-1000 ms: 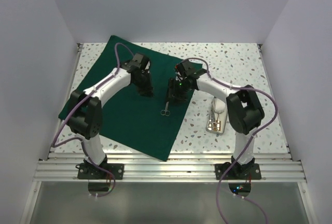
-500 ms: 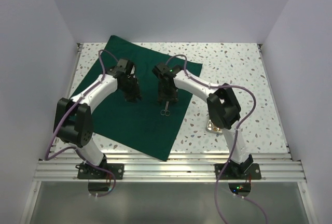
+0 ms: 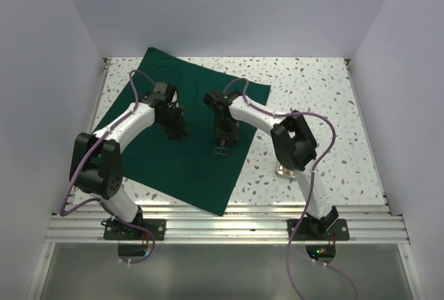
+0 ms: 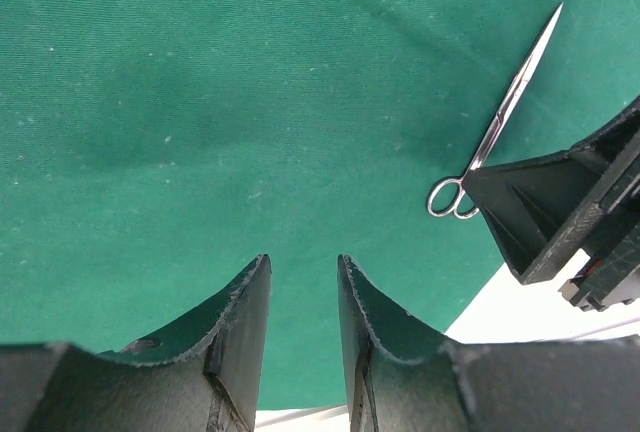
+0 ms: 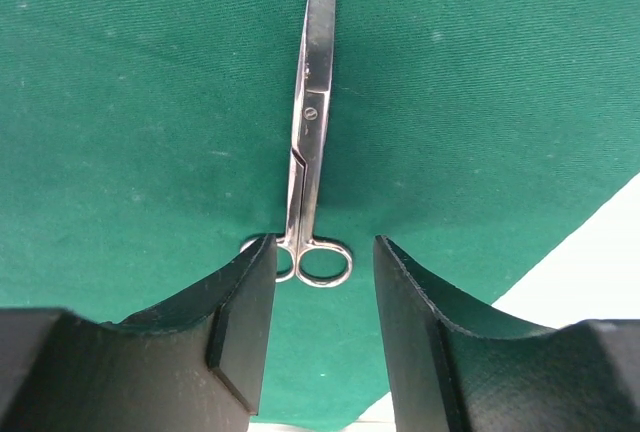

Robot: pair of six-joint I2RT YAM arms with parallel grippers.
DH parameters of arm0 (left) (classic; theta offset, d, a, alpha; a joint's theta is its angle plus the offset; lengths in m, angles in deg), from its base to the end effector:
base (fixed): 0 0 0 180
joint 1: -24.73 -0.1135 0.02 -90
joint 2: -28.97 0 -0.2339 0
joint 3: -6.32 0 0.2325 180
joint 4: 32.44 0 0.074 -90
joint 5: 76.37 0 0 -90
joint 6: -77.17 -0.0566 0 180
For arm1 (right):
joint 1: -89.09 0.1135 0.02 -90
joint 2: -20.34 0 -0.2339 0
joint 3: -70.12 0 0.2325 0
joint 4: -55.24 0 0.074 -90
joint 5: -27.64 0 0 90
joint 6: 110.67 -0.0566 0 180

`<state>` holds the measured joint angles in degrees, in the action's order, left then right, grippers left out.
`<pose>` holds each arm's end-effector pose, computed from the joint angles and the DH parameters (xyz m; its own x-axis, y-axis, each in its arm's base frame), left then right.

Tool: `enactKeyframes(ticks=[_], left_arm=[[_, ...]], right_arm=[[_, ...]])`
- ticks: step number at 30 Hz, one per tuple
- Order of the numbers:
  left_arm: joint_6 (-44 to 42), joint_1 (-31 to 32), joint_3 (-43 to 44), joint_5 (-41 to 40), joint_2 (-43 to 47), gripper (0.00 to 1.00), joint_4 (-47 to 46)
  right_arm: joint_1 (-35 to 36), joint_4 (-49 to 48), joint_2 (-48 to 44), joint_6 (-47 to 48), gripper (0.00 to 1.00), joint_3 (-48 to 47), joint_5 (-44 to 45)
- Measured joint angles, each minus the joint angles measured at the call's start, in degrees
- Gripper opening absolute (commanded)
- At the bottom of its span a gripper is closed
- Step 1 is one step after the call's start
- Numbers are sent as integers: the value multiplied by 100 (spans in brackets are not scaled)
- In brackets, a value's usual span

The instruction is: Prepare the surgical pack

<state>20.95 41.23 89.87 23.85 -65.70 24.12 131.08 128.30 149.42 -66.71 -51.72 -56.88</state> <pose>0.3006 -0.0995 0.1818 -0.9286 -0.2956 -0.2244 -0.2071 0.9145 -0.3476 0.3158 0.2770 0.1373 -0.9793 0.0826 -0.1847 0.0734 0.9957 0.0559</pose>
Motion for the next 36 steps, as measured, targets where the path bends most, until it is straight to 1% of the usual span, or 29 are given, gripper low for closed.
enactKeyframes(ticks=[6,12,16,20,24,28,33,36], left_arm=[[-48,-35,-72,57,9,37,-55],[-68,-116,-175,81,50,37,-50],[-153,-164,-188,114,59,37,-52],[-199,-190,-199,146,63,37,-59],[-216,-214,-199,166,63,37,-66],[-256,-238,-205,192,63,37,-79],[-299,-251,-260,247,61,37,-111],[-302,-251,-260,286,55,37,-136]], right_arm=[[11,2,166,-111,42,-96,-44],[46,186,442,-205,36,-531,-15],[76,323,566,-286,34,-730,-2],[74,356,577,-358,33,-739,2],[76,393,577,-396,28,-730,61],[87,446,575,-387,17,-728,157],[107,468,566,-284,1,-726,229],[114,457,562,-157,0,-726,256]])
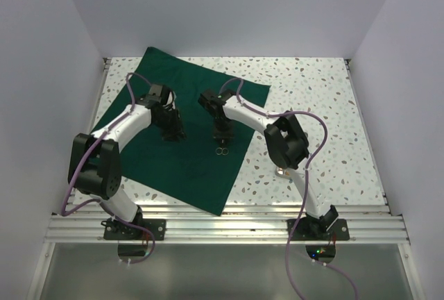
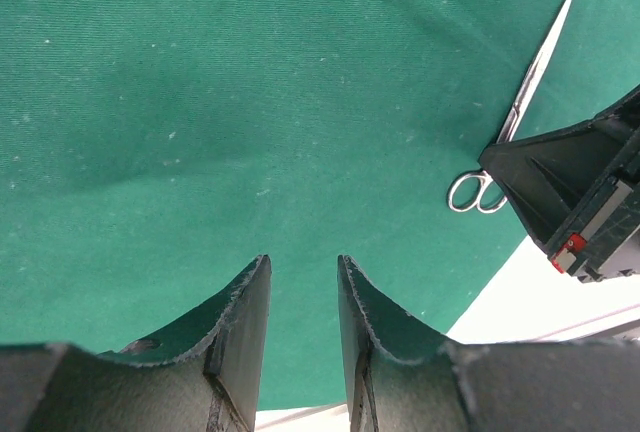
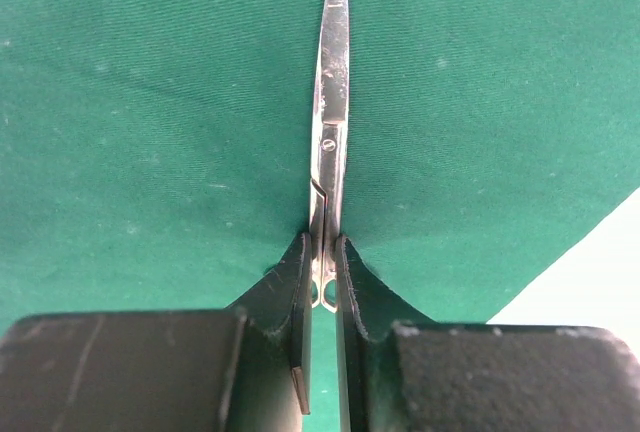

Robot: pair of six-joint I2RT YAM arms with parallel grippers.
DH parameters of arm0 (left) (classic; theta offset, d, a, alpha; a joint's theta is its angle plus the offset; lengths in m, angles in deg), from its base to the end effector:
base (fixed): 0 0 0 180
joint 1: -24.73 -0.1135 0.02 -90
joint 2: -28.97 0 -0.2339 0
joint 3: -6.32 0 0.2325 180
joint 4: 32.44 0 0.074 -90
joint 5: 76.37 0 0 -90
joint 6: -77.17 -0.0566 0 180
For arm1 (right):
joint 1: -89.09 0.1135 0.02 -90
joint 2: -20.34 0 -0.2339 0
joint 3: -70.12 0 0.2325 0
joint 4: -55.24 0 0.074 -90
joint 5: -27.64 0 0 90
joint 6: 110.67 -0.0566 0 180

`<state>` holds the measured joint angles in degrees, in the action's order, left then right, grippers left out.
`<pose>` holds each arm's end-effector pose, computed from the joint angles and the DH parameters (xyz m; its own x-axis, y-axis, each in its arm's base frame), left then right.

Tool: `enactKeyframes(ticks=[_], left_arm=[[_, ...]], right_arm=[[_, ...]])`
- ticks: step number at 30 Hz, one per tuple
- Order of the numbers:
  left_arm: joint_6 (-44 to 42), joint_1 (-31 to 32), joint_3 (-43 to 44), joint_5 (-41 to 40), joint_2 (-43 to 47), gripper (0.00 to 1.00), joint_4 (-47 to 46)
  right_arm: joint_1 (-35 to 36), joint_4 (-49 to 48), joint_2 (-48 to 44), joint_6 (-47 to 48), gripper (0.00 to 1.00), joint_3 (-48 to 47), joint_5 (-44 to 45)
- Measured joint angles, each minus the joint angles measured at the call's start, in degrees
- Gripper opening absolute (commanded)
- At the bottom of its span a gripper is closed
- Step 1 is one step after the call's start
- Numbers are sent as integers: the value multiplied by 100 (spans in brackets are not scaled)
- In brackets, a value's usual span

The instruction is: Prepare the surgical pack

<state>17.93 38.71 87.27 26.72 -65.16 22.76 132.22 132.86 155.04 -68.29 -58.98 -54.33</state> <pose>0.2985 -0.0875 0.1737 -0.9370 -0.2801 -0.2089 -0.1896 0.9097 -0.3694 0.3201 0.2891 0.1279 -0.9796 0.0846 -0.1820 0.0871 0.9962 -0.0063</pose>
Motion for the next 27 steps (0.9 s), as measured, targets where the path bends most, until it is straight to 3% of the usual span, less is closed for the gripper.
enactKeyframes(ticks=[10,19,27], left_arm=[[-39,-15,0,24,-81,37,-17],[-39,-61,0,81,-229,37,-37],[-39,-68,33,151,-352,37,-39]], right_arm=[[-68,-203,-219,846,0,243,-424],[-332,-605,-1064,1049,0,1088,-1202],[-734,-896,-2057,1058,0,1989,-1375]])
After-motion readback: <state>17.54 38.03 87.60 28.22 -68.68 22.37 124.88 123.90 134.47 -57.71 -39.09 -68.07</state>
